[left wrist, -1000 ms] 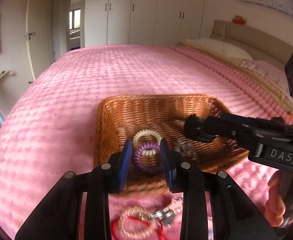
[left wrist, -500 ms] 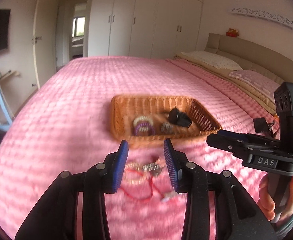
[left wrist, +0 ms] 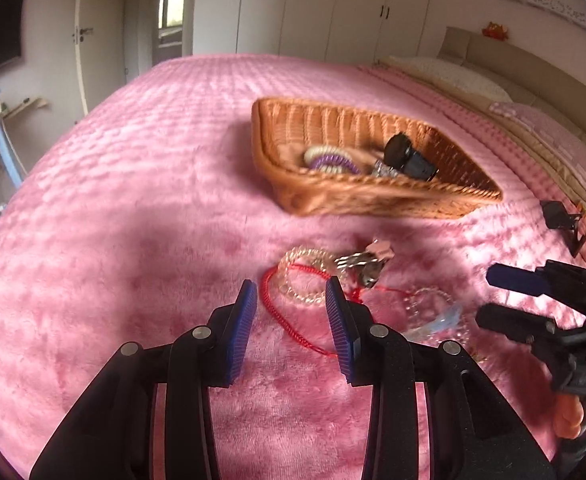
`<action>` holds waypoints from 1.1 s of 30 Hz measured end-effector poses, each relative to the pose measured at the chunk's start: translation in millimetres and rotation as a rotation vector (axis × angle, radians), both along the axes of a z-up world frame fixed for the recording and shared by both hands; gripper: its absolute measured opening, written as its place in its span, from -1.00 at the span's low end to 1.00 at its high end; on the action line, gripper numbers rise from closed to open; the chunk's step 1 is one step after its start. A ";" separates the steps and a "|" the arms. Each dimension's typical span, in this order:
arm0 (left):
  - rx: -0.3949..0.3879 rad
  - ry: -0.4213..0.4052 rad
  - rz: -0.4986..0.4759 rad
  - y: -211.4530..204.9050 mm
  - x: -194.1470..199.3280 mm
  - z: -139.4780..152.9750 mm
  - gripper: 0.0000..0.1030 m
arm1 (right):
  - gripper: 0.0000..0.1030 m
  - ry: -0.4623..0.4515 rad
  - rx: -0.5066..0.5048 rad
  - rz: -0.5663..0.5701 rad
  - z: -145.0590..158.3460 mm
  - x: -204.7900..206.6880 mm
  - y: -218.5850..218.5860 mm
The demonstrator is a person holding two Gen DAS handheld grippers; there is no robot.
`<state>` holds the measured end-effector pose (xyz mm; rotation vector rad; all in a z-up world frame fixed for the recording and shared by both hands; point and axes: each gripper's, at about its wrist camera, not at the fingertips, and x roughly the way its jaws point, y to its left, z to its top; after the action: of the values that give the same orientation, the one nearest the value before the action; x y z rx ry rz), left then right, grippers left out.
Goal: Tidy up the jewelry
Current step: 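Move the left tool toward the red string bracelet while the right tool reaches the grey hair clip, then close the right tool on the grey hair clip and lift it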
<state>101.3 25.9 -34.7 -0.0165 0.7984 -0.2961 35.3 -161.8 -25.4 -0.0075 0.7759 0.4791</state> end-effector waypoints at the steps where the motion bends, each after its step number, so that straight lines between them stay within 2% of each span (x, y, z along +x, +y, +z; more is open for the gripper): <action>1: -0.007 0.009 0.000 0.2 1.9 -1.6 -0.36 | -0.06 -0.005 -0.024 0.008 -1.7 -1.1 3.2; 4: -0.002 0.014 0.002 0.4 4.3 -4.8 -0.36 | -0.07 -0.017 -0.086 0.031 -7.5 -4.4 14.1; 7: 0.013 0.016 -0.004 -2.3 3.8 -7.4 -0.36 | -0.25 -0.014 -0.111 0.049 -11.8 -1.4 22.0; 15: 0.007 0.034 -0.009 -2.8 6.6 -10.9 -0.36 | -0.26 0.008 -0.174 0.076 -23.8 7.9 38.2; 16: 0.006 0.033 -0.009 -3.3 6.6 -10.6 -0.36 | -0.36 0.016 -0.177 0.075 -25.5 10.6 38.6; 17: 0.005 0.031 -0.010 -3.6 6.2 -10.2 -0.36 | -0.59 0.026 -0.177 0.073 -27.4 12.4 38.8; 19: 0.006 0.027 -0.016 -4.9 5.5 -9.9 -0.36 | -0.74 0.043 -0.152 0.071 -28.3 13.8 37.1; 23: 0.022 0.024 -0.022 -8.4 5.2 -10.6 -0.36 | -0.78 0.058 -0.090 0.043 -24.1 15.6 29.0; 33: 0.025 0.038 -0.078 -13.2 1.0 -11.7 -0.36 | -0.82 0.058 -0.032 -0.130 -18.5 14.8 -3.3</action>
<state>102.3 12.8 -46.4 0.0330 0.8420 -0.3608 50.0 -165.1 -43.8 0.0274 0.8357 0.3447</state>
